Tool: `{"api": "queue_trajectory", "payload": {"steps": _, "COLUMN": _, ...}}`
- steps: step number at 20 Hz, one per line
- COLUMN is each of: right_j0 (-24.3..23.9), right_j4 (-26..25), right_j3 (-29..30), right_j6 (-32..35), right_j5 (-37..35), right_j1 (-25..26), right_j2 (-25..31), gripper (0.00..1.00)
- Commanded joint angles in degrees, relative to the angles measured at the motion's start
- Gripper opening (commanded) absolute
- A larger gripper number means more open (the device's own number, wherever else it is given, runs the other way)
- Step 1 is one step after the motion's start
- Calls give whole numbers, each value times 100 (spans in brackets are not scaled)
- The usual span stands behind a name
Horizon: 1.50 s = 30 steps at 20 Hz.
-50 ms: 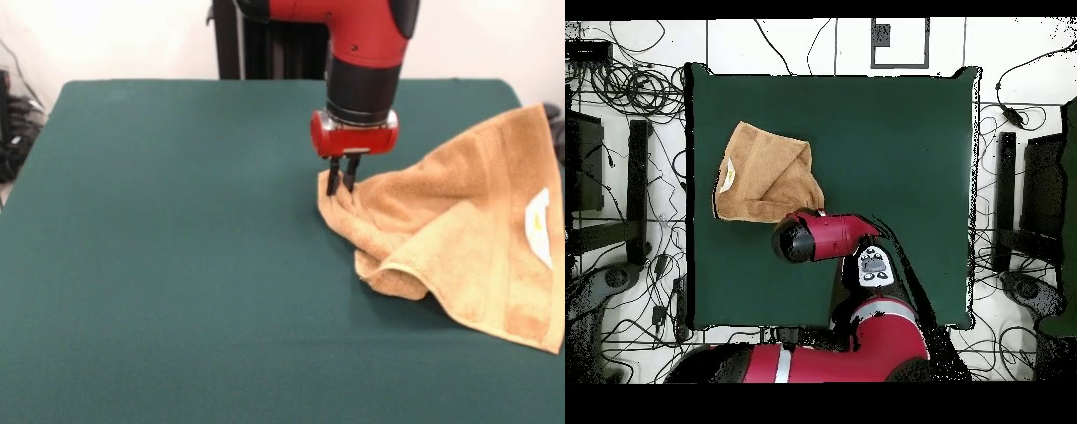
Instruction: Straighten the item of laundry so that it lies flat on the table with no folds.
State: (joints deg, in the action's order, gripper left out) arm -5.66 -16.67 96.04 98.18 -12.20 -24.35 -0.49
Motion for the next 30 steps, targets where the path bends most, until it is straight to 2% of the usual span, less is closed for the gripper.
{"api": "queue_trajectory", "payload": {"steps": 1, "right_j0": 161, "right_j4": 98, "right_j3": -605, "right_j6": 858, "right_j5": 532, "right_j1": 534, "right_j2": 162, "gripper": 0}}
{"api": "queue_trajectory", "payload": {"steps": 6, "right_j0": 15, "right_j4": 164, "right_j3": -364, "right_j6": 838, "right_j5": 283, "right_j1": 294, "right_j2": 258, "gripper": 0}}
{"api": "queue_trajectory", "payload": {"steps": 11, "right_j0": -479, "right_j4": -7, "right_j3": 207, "right_j6": 396, "right_j5": -166, "right_j1": -432, "right_j2": 513, "gripper": 0}}
{"api": "queue_trajectory", "payload": {"steps": 16, "right_j0": -1020, "right_j4": -132, "right_j3": 522, "right_j6": -85, "right_j5": -572, "right_j1": -911, "right_j2": 841, "gripper": 0}}
{"api": "queue_trajectory", "payload": {"steps": 24, "right_j0": -1591, "right_j4": -284, "right_j3": 816, "right_j6": -534, "right_j5": -1025, "right_j1": -1368, "right_j2": 1235, "gripper": 0}}
{"api": "queue_trajectory", "payload": {"steps": 30, "right_j0": -1815, "right_j4": -382, "right_j3": 842, "right_j6": -669, "right_j5": -1221, "right_j1": -1476, "right_j2": 1418, "gripper": 0}}
